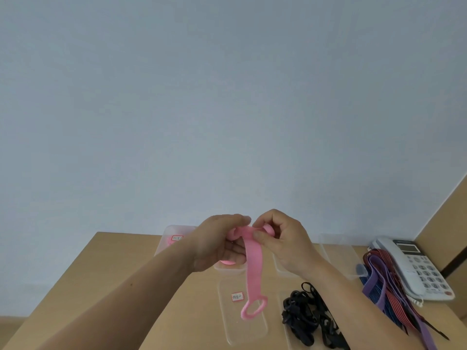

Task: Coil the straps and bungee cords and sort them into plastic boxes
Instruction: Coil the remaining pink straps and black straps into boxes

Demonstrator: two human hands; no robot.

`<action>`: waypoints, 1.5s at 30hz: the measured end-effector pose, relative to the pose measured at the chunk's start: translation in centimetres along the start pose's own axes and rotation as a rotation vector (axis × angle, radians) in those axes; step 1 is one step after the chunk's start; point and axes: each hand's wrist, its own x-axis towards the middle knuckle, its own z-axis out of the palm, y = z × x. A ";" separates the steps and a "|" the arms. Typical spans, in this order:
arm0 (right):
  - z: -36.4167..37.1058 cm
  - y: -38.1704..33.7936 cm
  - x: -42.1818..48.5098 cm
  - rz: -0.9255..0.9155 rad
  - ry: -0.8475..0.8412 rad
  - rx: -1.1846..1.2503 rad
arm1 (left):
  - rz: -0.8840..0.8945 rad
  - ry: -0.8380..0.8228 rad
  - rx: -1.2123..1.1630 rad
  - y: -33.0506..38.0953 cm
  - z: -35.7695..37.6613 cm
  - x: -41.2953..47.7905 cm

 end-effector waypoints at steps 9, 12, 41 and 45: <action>0.0 -0.1 -0.4 0.053 -0.038 0.223 | 0.086 0.058 -0.064 -0.3 -0.2 0.0; 0.2 -0.3 -0.4 0.066 -0.011 0.237 | 0.125 0.073 -0.034 -0.5 -0.3 -0.1; 0.8 -0.3 -0.7 -0.031 0.003 0.037 | 0.026 -0.024 -0.056 -0.8 -0.4 -1.5; 0.9 0.0 -1.1 -0.059 0.021 -0.022 | 0.021 -0.018 -0.096 -0.9 -0.3 -1.3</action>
